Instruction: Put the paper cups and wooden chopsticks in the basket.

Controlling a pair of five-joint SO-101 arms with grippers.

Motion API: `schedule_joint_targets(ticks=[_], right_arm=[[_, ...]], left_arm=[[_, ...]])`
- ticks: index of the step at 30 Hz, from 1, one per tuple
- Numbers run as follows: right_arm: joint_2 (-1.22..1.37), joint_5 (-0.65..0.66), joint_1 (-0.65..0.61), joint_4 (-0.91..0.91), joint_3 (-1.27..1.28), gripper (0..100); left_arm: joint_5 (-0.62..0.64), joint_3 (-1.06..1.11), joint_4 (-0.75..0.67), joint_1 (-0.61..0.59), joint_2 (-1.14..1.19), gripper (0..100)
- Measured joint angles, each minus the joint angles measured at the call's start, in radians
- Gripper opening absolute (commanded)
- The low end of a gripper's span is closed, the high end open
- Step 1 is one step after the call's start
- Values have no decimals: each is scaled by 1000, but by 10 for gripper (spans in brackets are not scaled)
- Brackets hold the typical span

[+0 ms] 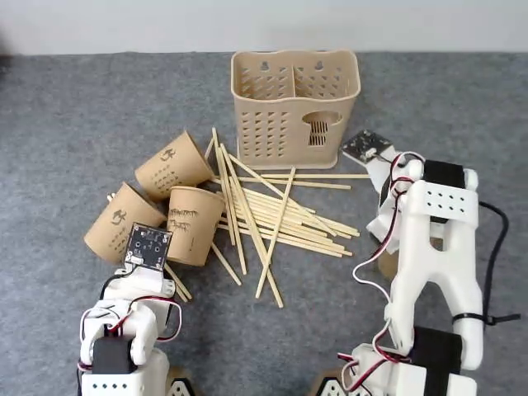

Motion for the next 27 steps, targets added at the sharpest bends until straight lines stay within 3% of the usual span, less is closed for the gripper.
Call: schedule_joint_targets(ticks=[27], right_arm=[[2,-35,48,-342,121,9]], left_arm=[[0,0,0,0,0,49]])
